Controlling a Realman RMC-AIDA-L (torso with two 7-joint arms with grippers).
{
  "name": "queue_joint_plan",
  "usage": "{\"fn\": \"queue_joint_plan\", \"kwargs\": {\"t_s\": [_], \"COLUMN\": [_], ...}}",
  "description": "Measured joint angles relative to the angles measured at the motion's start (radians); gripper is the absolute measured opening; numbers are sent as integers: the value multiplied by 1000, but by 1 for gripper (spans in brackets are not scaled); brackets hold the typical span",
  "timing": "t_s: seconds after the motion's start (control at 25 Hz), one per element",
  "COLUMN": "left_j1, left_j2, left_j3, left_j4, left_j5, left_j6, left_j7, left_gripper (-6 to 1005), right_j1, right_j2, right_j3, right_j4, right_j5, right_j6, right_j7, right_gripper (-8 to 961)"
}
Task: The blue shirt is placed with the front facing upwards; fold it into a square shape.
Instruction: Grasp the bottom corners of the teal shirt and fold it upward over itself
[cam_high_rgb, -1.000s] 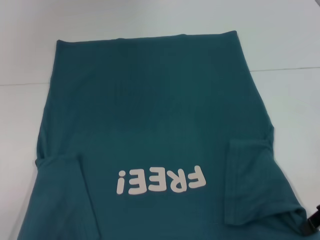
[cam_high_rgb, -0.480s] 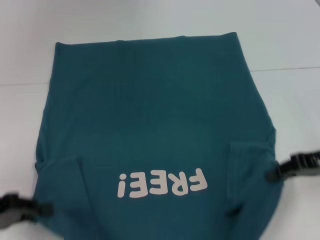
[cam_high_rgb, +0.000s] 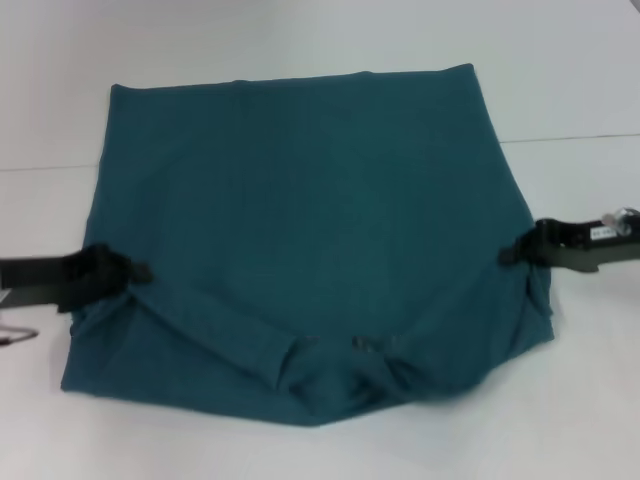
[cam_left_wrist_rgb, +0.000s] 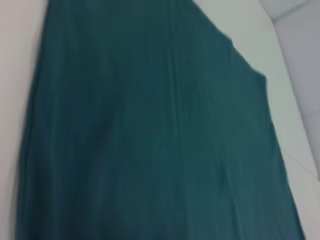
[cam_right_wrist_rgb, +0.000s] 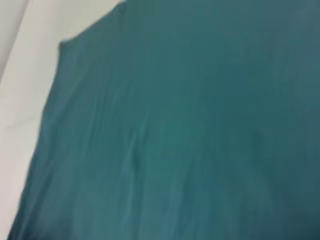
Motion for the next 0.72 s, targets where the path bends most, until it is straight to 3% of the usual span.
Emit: {"fn": "queue_joint_plan", "kwargs": {"t_s": [0.2,0.48,0.6,0.72], "left_j1": [-79,-140,-158,-179], "left_j2": [-12,-20,-20,-20], "left_j3": [52,73,109,120], "left_j4": [-59,-66,-66,-68], "left_j5": [0,1,-1,-4], "left_j6": [-194,-317,-363,-385], "left_j7": [4,5,6,17], "left_gripper": [49,48,48,49], "right_j1": [45,114,148,190], "right_j2": [22,37,35,19], "right_j3": [-15,-57,-98,-152], "right_j4": [26,28,47,88], "right_j5": [-2,-3,-3,-7], "right_j6": [157,292,335,364], "right_j7": [-5,-9,-9,-5], "right_gripper": [44,45,46,46]}}
